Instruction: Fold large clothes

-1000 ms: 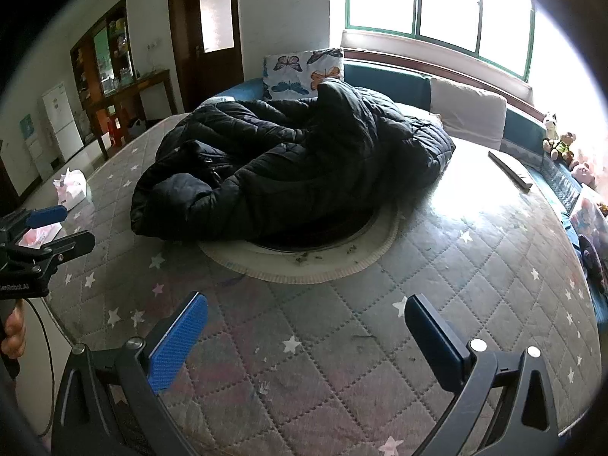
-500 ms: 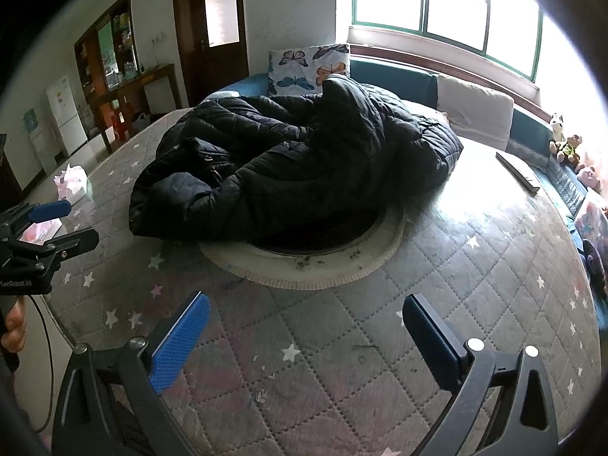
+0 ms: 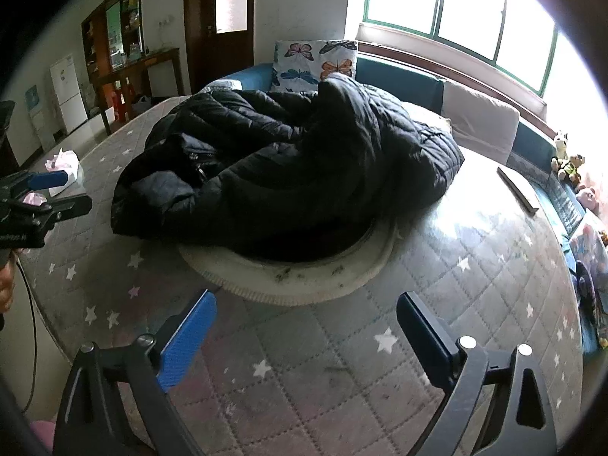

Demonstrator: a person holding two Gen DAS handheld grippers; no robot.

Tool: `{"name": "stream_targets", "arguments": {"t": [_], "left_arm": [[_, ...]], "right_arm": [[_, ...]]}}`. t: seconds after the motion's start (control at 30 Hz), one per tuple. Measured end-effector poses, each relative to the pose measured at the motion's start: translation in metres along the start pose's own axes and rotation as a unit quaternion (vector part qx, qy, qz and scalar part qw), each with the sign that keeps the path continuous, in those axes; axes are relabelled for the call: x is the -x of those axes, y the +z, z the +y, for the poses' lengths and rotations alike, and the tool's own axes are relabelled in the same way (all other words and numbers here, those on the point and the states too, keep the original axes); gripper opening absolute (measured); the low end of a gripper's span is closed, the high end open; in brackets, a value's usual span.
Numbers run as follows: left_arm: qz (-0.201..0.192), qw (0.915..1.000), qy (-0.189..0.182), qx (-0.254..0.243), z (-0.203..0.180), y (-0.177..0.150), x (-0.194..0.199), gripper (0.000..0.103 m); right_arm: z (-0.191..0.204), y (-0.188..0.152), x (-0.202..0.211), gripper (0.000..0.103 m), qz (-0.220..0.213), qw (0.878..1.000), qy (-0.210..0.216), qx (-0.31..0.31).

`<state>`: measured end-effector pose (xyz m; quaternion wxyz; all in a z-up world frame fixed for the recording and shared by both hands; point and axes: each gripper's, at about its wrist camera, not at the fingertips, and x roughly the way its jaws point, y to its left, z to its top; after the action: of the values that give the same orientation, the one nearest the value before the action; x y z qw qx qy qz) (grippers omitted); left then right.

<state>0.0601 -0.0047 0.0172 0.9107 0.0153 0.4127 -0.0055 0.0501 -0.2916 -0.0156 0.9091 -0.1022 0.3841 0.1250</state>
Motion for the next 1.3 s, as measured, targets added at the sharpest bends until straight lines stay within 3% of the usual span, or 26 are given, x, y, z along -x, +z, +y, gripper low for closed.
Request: {"name": "stream_targets", "arguments": {"t": [0.27,0.37,0.6,0.67,0.73,0.77,0.8,0.83,0.9,1.0,1.13,1.3], "left_arm": [[-0.003,0.9996,-0.013,-0.026,0.008,0.052,-0.033,0.094],[0.024,0.9983,-0.044,-0.03,0.01,0.068,-0.062,0.084],[0.058,0.993,-0.077,-0.069,0.013,0.081,-0.111,0.079],[0.064,0.992,-0.078,-0.075,0.016,0.082,-0.121,0.074],[0.071,0.9906,-0.074,-0.091,0.015,0.082,-0.131,0.055],[0.073,0.9898,-0.073,-0.098,0.014,0.081,-0.135,0.048],[0.074,0.9888,-0.071,-0.109,0.011,0.081,-0.14,0.032],[0.074,0.9881,-0.072,-0.114,0.01,0.079,-0.141,0.017],[0.061,0.987,-0.064,-0.134,0.003,0.076,-0.138,0.012],[0.037,0.9836,-0.066,-0.164,-0.011,0.07,-0.121,0.009],[0.015,0.9796,-0.076,-0.186,-0.026,0.061,-0.089,0.008],[-0.001,0.9759,-0.114,-0.186,-0.035,0.048,-0.039,0.008]], "right_arm": [[-0.017,0.046,-0.016,0.094,0.001,1.0,-0.007,0.023],[-0.02,0.067,-0.027,0.091,0.005,0.999,-0.008,0.033],[-0.023,0.112,-0.062,0.091,0.001,0.999,-0.015,0.044],[-0.022,0.123,-0.077,0.091,0.005,0.999,-0.013,0.045],[-0.022,0.133,-0.095,0.09,0.011,0.998,-0.023,0.049],[-0.022,0.135,-0.103,0.082,0.013,0.998,-0.032,0.051],[-0.022,0.137,-0.114,0.066,0.02,0.997,-0.046,0.051],[-0.024,0.138,-0.123,0.059,0.03,0.997,-0.052,0.048],[-0.032,0.135,-0.127,0.045,0.036,0.998,-0.04,0.028],[-0.042,0.13,-0.111,0.034,0.029,0.999,-0.029,0.015],[-0.052,0.12,-0.078,0.029,0.019,1.0,-0.015,0.011],[-0.071,0.098,-0.035,0.027,0.0,1.0,0.002,-0.009]]}}
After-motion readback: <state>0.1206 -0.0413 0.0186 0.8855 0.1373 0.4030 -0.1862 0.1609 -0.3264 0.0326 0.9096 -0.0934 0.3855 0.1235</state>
